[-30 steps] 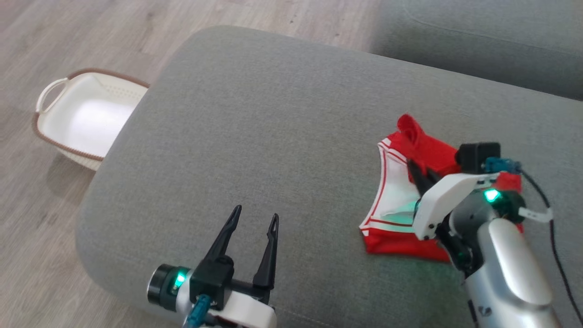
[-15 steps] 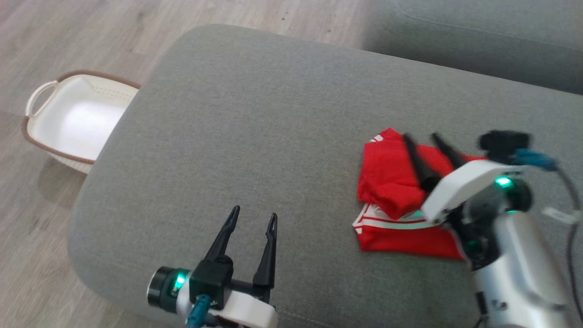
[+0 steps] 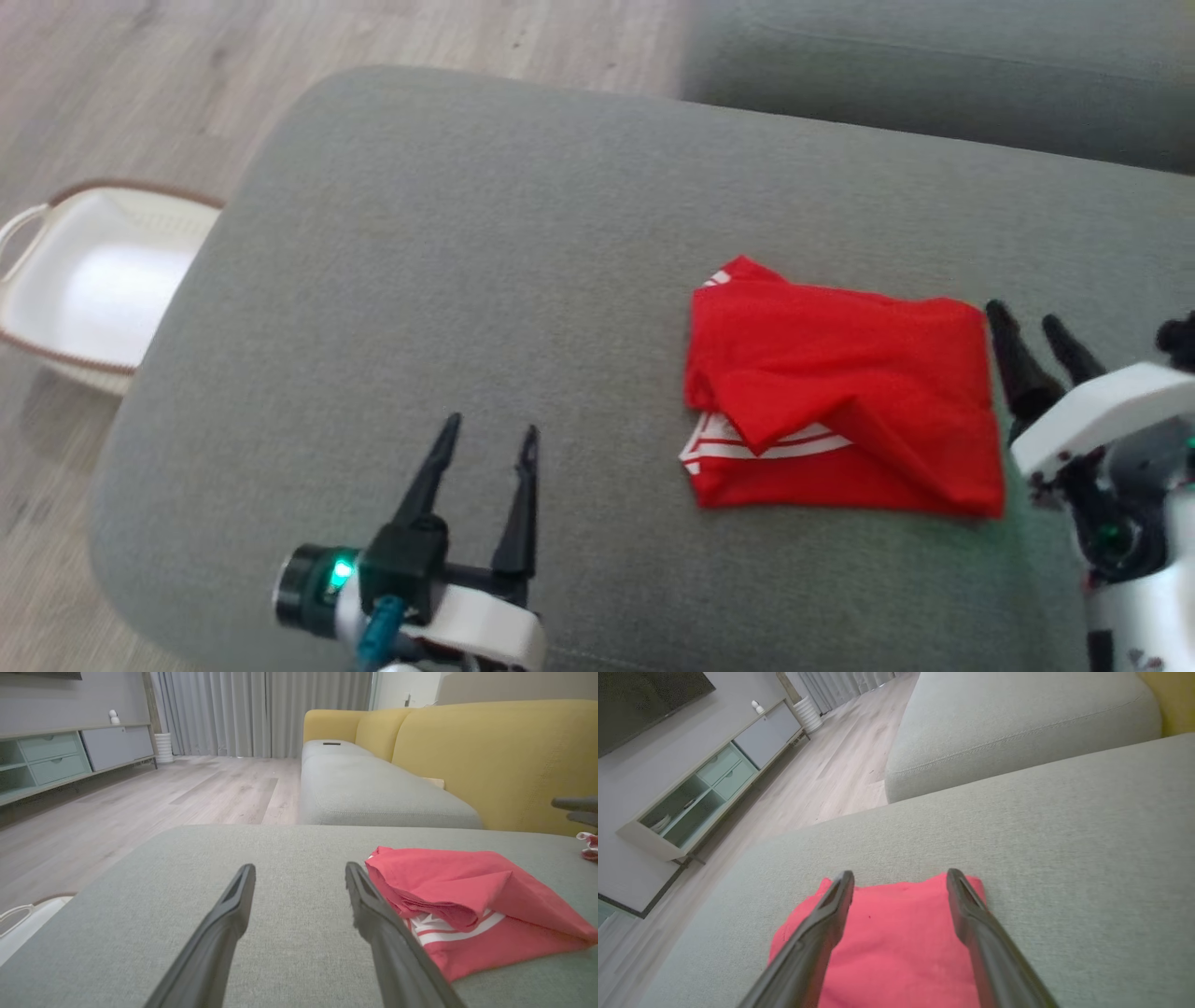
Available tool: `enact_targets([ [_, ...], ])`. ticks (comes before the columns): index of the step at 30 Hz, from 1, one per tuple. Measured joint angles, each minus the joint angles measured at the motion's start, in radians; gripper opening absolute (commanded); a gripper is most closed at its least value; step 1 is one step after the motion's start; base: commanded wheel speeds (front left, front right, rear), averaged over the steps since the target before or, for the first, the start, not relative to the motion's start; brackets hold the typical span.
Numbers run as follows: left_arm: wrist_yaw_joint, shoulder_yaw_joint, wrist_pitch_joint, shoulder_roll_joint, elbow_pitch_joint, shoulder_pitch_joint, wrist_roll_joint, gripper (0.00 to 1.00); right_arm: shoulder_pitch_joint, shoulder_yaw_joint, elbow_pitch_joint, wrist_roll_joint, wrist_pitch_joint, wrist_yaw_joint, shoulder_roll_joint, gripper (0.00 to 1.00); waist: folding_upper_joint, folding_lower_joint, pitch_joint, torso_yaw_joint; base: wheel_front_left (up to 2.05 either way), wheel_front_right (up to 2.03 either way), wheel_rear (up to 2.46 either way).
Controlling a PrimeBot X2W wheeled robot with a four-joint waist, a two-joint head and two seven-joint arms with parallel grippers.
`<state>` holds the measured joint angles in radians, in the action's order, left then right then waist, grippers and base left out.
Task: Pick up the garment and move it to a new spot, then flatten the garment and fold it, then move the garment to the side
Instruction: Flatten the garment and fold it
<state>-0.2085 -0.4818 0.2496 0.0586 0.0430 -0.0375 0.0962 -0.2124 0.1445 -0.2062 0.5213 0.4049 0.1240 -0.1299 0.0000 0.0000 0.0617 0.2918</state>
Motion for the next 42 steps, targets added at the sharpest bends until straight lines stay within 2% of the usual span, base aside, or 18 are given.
enact_targets([
  [3, 0.008, 0.020, 0.000, 0.001, 0.001, -0.006, -0.009, 1.00, 0.018, -0.035, -0.037, 0.008, -0.039, 0.000, 0.001, 1.00, 0.0000, 0.0000, -0.012, -0.027, 0.00, 0.00, 0.00],
  [4, 0.015, 0.022, 0.000, 0.001, 0.001, -0.010, -0.012, 1.00, 0.023, -0.049, -0.056, 0.018, -0.052, 0.000, 0.005, 0.47, 0.0000, 0.0000, -0.017, -0.035, 0.00, 0.00, 0.00],
  [5, 0.018, 0.024, 0.000, 0.001, 0.001, -0.016, -0.016, 1.00, 0.024, -0.062, -0.076, 0.029, -0.063, 0.000, 0.009, 0.00, 0.0000, 0.0000, -0.021, -0.042, 0.00, 0.00, 0.00],
  [10, 0.034, 0.032, 0.000, 0.001, 0.007, -0.028, -0.025, 1.00, -0.012, -0.177, -0.201, 0.085, -0.091, 0.000, 0.018, 0.00, 0.0000, 0.0000, -0.033, -0.052, 0.00, 0.00, 0.00],
  [15, 0.050, 0.025, 0.000, 0.000, 0.016, -0.026, -0.024, 1.00, -0.131, -0.304, -0.387, 0.089, -0.103, 0.000, 0.006, 0.00, 0.0000, 0.0000, -0.030, -0.034, 0.00, 0.00, 0.00],
  [18, 0.051, 0.012, 0.000, 0.000, 0.020, -0.021, -0.024, 1.00, -0.175, -0.383, -0.455, 0.132, -0.093, 0.000, -0.009, 0.00, 0.0000, 0.0000, -0.026, -0.018, 0.00, 0.00, 0.00],
  [21, 0.041, 0.012, 0.000, 0.000, 0.019, -0.021, -0.011, 1.00, -0.168, -0.498, -0.444, 0.227, -0.045, 0.000, -0.014, 0.00, 0.0000, 0.0000, -0.019, -0.008, 0.00, 0.00, 0.00],
  [24, 0.039, 0.013, 0.000, 0.000, 0.018, -0.021, -0.005, 1.00, -0.130, -0.580, -0.378, 0.301, -0.016, 0.000, -0.034, 0.00, 0.0000, 0.0000, -0.023, -0.014, 0.00, 0.00, 0.00],
  [28, 0.032, 0.013, 0.000, 0.000, 0.018, -0.022, -0.005, 1.00, -0.067, -0.632, -0.294, 0.355, -0.029, 0.000, -0.070, 0.00, 0.0000, 0.0000, -0.037, -0.018, 0.00, 0.00, 0.00],
  [31, 0.032, 0.018, 0.000, 0.000, 0.018, -0.026, -0.006, 1.00, -0.005, -0.654, -0.221, 0.377, -0.095, 0.000, -0.089, 0.00, 0.0000, 0.0000, -0.053, -0.028, 0.00, 0.00, 0.00],
  [32, 0.033, 0.023, 0.000, 0.000, 0.018, -0.029, -0.006, 1.00, 0.011, -0.653, -0.204, 0.375, -0.130, 0.000, -0.097, 0.29, 0.0000, 0.0000, -0.060, -0.033, 0.00, 0.00, 0.00],
  [33, 0.032, 0.032, 0.000, 0.000, 0.018, -0.036, -0.006, 1.00, 0.026, -0.650, -0.192, 0.367, -0.169, 0.000, -0.107, 0.49, 0.0000, 0.0000, -0.066, -0.039, 0.00, 0.00, 0.00],
  [34, 0.032, 0.053, 0.000, 0.001, 0.016, -0.060, -0.006, 1.00, 0.051, -0.632, -0.181, 0.327, -0.251, 0.000, -0.123, 1.00, 0.0000, 0.0000, -0.077, -0.055, 0.00, 0.00, 0.00],
  [38, 0.030, 0.095, 0.000, 0.000, 0.009, -0.099, -0.006, 1.00, 0.093, -0.626, -0.146, 0.268, -0.405, 0.000, -0.141, 1.00, 0.0000, 0.0000, -0.094, -0.096, 0.00, 0.00, 0.00],
  [42, 0.033, 0.131, 0.000, 0.001, 0.007, -0.120, -0.006, 1.00, 0.126, -0.604, -0.185, 0.198, -0.536, 0.000, -0.159, 1.00, 0.0000, 0.0000, -0.117, -0.137, 0.00, 0.00, 0.00],
])
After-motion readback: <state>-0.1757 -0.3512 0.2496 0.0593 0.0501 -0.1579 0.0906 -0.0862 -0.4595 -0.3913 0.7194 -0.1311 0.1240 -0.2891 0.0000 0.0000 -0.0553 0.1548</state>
